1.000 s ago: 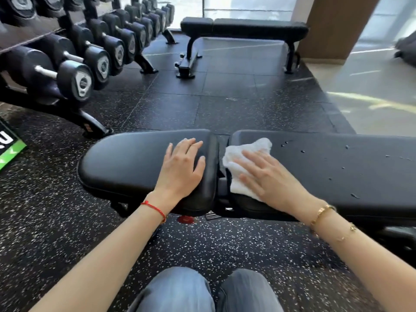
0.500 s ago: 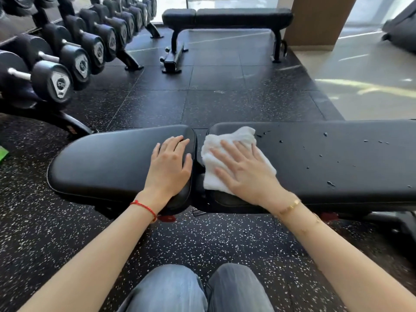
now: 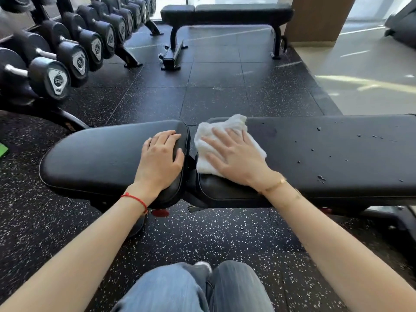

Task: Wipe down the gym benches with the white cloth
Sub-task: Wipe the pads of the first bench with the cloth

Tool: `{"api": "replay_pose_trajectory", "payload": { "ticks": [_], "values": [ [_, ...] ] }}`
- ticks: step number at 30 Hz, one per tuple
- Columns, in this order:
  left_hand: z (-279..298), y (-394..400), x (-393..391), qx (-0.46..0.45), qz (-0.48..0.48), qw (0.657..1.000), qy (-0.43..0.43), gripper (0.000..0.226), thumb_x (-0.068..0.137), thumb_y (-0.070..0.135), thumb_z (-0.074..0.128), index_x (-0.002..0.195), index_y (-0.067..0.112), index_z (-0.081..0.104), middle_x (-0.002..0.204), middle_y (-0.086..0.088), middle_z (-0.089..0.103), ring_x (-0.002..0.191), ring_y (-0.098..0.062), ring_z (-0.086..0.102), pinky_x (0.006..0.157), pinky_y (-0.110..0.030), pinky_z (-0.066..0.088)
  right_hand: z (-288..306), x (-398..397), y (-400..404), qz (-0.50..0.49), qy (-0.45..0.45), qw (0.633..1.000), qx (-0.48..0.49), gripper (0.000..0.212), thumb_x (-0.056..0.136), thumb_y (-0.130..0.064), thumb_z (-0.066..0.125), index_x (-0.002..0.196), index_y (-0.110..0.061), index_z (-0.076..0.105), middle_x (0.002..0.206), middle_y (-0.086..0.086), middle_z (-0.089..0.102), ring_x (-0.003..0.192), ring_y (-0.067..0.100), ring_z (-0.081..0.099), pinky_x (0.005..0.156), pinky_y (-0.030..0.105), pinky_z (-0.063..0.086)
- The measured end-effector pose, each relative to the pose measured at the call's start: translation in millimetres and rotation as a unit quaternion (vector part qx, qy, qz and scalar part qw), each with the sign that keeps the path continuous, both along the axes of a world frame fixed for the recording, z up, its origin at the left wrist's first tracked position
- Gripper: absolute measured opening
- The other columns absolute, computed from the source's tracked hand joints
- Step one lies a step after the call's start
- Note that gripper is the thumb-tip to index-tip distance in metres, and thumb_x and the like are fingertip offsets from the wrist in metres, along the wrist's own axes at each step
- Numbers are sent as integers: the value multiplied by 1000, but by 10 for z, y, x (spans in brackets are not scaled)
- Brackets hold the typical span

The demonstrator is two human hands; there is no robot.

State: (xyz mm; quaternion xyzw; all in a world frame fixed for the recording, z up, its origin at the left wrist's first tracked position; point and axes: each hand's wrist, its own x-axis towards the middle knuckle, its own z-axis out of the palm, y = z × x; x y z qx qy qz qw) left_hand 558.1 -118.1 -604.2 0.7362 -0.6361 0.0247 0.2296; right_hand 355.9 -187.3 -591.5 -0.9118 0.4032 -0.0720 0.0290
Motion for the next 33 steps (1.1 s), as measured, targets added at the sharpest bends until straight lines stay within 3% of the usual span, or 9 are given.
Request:
{"api": "replay_pose_trajectory", "payload": {
  "ticks": [3, 8, 11, 13, 18, 22, 26, 33],
  "values": [
    [9, 1, 5, 3, -1, 1000, 2, 43, 95, 23, 51, 136, 13, 55, 146, -3, 51, 139, -21, 40, 119, -46, 25, -30, -367, 109, 0, -7, 1000, 28, 57, 99, -61, 17, 154, -45, 16, 165, -6, 14, 152, 23, 8, 122, 45, -2],
    [2, -2, -14, 6, 7, 1000, 0, 44, 95, 25, 50, 137, 14, 54, 147, -2, 49, 140, -20, 38, 121, -45, 22, 80, -328, -512, -127, 25, 991, 38, 57, 100, -56, 24, 155, -40, 17, 164, -4, 16, 150, 26, 11, 120, 52, 2],
    [-10, -5, -10, 5, 7, 1000, -1, 43, 95, 25, 51, 137, 14, 54, 146, -2, 49, 140, -20, 39, 120, -45, 23, 104, 160, -603, -93, 34, 995, 11, 54, 102, -53, 27, 153, -35, 24, 159, -1, 27, 144, 33, 22, 119, 53, 8],
    [-11, -4, -3, 9, 6, 1000, -3, 43, 95, 25, 51, 137, 14, 54, 147, -2, 49, 140, -20, 39, 120, -44, 23, 87, 321, -442, -56, 29, 998, 6, 53, 101, -53, 29, 151, -35, 29, 158, 0, 26, 145, 33, 19, 119, 54, 5],
    [-6, 7, -4, 16, 6, 1000, 1, 44, 96, 25, 49, 139, 14, 52, 149, -2, 46, 142, -21, 36, 122, -44, 20, -33, -111, -36, 10, -18, 999, 26, 53, 100, -57, 25, 152, -46, 21, 164, -6, 16, 152, 23, 8, 122, 47, -1],
    [-2, 7, -31, 17, 9, 1000, 6, 44, 98, 25, 48, 140, 13, 51, 150, -3, 46, 142, -21, 35, 122, -46, 19, 3, -459, -431, -85, 17, 996, 27, 58, 99, -58, 23, 154, -45, 15, 164, -6, 16, 151, 21, 11, 121, 50, 2],
    [6, -10, -41, 14, 14, 1000, 2, 43, 97, 25, 49, 138, 12, 53, 148, -3, 48, 141, -21, 37, 121, -46, 21, 76, -99, -669, -114, 25, 993, 29, 55, 102, -53, 27, 154, -38, 20, 161, -3, 21, 147, 31, 17, 119, 56, 2],
    [9, 17, -19, 13, 4, 1000, 13, 41, 98, 22, 46, 137, 11, 54, 148, -5, 49, 141, -22, 38, 121, -46, 22, 7, -204, 323, 4, -8, 999, 40, 56, 100, -60, 20, 154, -47, 13, 165, -6, 11, 152, 26, 5, 121, 51, -3]
  ]
}}
